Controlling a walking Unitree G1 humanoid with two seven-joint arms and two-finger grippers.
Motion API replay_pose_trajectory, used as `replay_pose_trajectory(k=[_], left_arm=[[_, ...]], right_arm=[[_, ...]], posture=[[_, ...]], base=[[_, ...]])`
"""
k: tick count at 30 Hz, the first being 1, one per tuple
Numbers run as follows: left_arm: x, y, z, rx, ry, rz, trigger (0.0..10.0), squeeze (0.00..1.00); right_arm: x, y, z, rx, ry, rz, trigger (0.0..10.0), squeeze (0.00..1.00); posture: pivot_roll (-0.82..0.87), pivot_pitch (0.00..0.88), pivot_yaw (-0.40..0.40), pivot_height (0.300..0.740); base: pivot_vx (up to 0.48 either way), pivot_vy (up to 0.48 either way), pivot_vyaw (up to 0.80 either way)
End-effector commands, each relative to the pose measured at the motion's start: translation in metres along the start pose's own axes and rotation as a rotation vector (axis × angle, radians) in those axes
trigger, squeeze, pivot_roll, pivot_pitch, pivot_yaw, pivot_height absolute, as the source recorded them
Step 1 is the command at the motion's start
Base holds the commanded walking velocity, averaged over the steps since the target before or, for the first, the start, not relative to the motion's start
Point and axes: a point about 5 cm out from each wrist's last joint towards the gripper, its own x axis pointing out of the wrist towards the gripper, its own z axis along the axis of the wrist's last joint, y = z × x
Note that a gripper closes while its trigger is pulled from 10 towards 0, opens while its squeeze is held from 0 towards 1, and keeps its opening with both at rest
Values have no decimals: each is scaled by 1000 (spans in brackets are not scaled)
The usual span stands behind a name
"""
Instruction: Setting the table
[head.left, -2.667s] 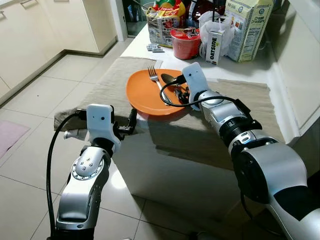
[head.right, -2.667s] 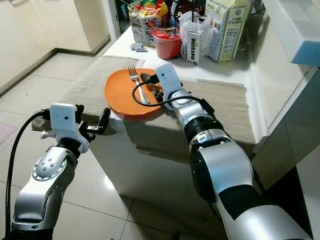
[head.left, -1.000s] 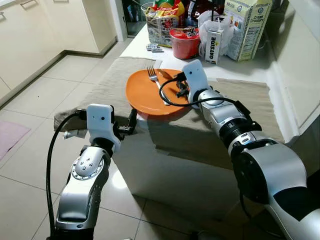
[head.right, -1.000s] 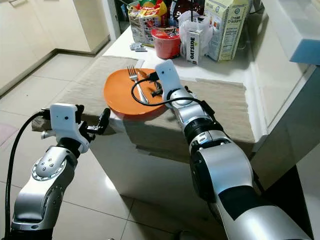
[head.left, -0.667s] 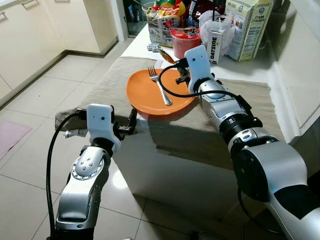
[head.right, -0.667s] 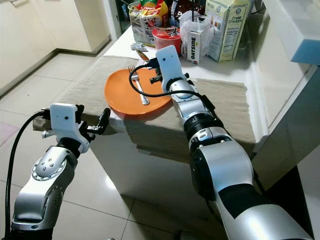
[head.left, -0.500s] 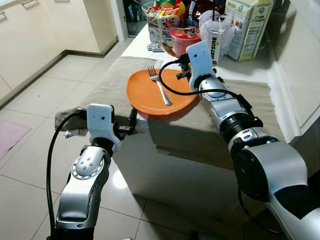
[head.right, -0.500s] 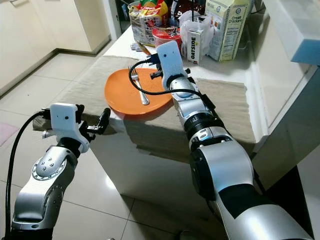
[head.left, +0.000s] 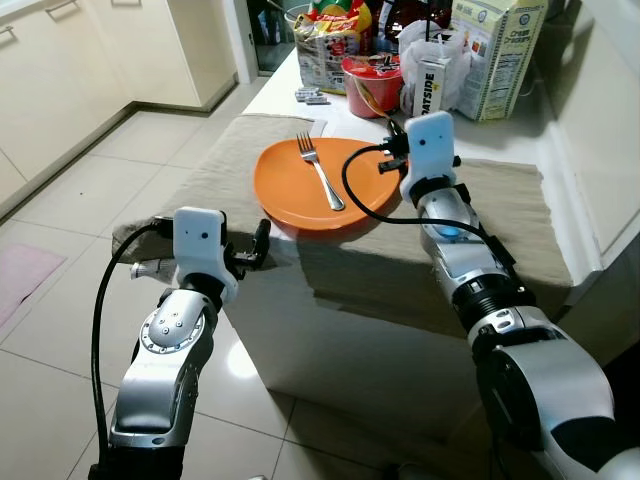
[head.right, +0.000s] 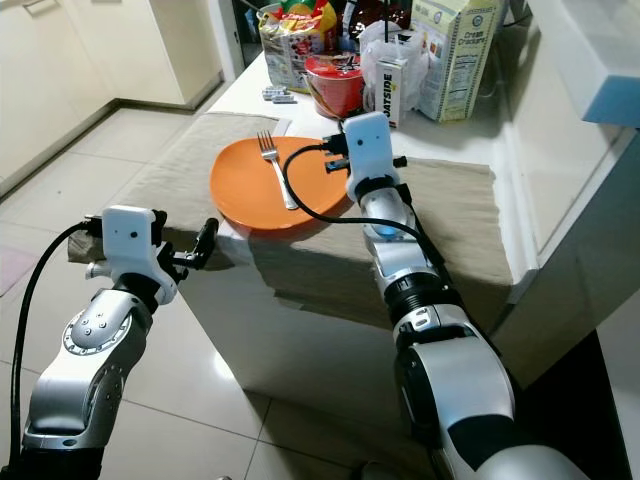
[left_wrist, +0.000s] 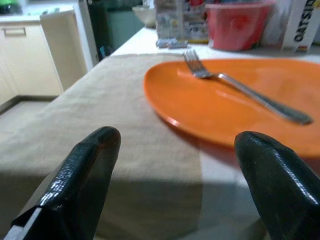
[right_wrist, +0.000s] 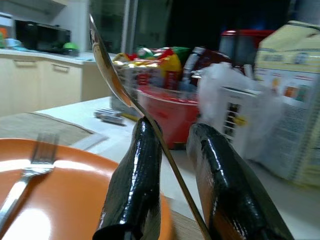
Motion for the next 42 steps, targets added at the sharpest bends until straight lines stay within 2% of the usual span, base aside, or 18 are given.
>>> replay_pose_trajectory(k=[1,4,5,6,7,9,11,12,14,17,20,22,27,35,39,42], left_arm=[[1,4,1,16,-7,4,10000,0],[1,8,1,22,-11,7,10000,0],[-1,12,1,26,-11,15,10000,0],[-1,12,1,26,-11,15,10000,0],[-3,17,-1,29,-10,19,10000,0],[-4,19,-1,36,-11,20,10000,0],[-5,25,-1,36,-12,22,10000,0],[-5,25,-1,36,-12,22,10000,0],[-5,30,-2,32,-12,21,10000,0],[-5,31,-4,26,-8,17,10000,0],[-4,31,-6,20,-6,15,10000,0],[-2,30,-9,-23,-10,10,10000,0],[-3,24,-16,-84,-10,-1,10000,0],[-5,19,-27,-115,-2,-6,10000,0],[-11,17,-35,-131,16,-3,10000,0],[-16,15,-45,-162,30,24,10000,0]], right_arm=[[-2,1,5,-12,-48,-14,0,78],[-15,-4,-3,-17,-61,-62,0,86],[-23,-8,-5,-29,-86,-94,0,94],[-23,-8,-5,-29,-86,-94,0,94],[-32,-10,-5,-45,-111,-113,0,110],[-37,-11,-5,-56,-122,-126,0,110],[-49,-14,-9,-64,-130,-160,0,114],[-49,-14,-9,-64,-130,-160,0,114],[-65,-12,-14,-88,-125,-174,0,114],[-78,-9,-17,-106,-114,-170,0,118],[-83,-8,-18,-114,-106,-163,0,118],[-94,-5,-19,-124,-90,-147,0,118],[-101,-6,-20,-130,-80,-132,0,118],[-105,-10,-16,-138,-58,-121,0,118],[-105,-11,-14,-134,-43,-109,0,157],[-105,-14,-20,-120,1,-99,0,161]], posture=[[-115,3,111,740],[-123,0,119,740],[-128,0,123,740],[-128,0,123,740],[-133,0,129,740],[-137,0,132,740],[-143,0,137,740],[-143,0,137,740],[-149,0,139,740],[-160,0,138,740],[-162,0,135,740],[-171,0,121,740],[-188,0,102,740],[-219,0,106,740],[-219,0,104,740],[-216,0,90,740]], base=[[0,0,0],[0,0,0],[0,0,0],[0,0,0],[0,0,0],[0,0,0],[0,0,0],[0,0,0],[0,0,0],[0,0,0],[0,0,0],[0,0,0],[0,0,0],[0,0,0],[0,0,0],[0,0,0]])
